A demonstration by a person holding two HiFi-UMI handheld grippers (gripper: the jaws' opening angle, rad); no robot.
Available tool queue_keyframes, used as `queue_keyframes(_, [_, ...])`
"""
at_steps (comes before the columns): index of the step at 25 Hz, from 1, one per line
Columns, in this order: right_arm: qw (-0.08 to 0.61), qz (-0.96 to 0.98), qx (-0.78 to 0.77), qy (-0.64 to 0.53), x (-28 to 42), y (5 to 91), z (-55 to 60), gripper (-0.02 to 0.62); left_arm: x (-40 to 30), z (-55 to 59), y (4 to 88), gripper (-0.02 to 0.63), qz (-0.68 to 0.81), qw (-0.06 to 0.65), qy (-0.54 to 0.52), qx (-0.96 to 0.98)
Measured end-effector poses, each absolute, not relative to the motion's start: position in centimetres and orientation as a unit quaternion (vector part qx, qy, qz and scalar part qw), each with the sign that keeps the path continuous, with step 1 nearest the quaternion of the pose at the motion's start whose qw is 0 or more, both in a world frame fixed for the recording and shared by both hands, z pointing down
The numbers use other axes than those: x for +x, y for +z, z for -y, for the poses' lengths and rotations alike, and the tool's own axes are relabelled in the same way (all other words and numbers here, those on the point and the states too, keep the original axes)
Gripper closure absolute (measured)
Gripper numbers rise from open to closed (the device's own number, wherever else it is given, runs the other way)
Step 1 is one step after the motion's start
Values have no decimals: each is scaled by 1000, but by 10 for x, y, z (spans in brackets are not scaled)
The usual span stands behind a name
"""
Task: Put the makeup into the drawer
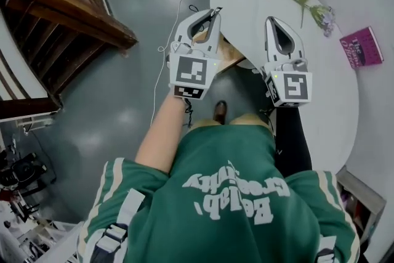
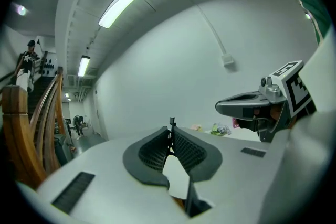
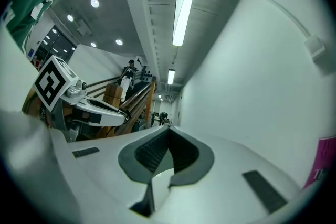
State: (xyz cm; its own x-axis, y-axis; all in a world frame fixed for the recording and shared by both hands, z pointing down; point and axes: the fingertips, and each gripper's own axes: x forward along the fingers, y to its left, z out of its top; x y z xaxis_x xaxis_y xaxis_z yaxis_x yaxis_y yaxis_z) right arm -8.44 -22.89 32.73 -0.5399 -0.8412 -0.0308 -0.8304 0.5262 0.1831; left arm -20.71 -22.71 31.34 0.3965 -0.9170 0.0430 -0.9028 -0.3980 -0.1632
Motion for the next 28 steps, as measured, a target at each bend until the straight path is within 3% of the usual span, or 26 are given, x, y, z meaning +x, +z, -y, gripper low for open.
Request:
queue_keyframes(6, [47,877,471,-80,-98,337,235,586,-221,235,341,566,-549,29,-70,-832])
queue_keyframes(18, [84,863,494,-68,-68,357,239,586,-213,241,559,566,-506,-117,-224,-825])
queue_keyframes(28, [112,853,507,-60,-48,370,234,586,-206,226,652,566,-465,-179,-295,-815])
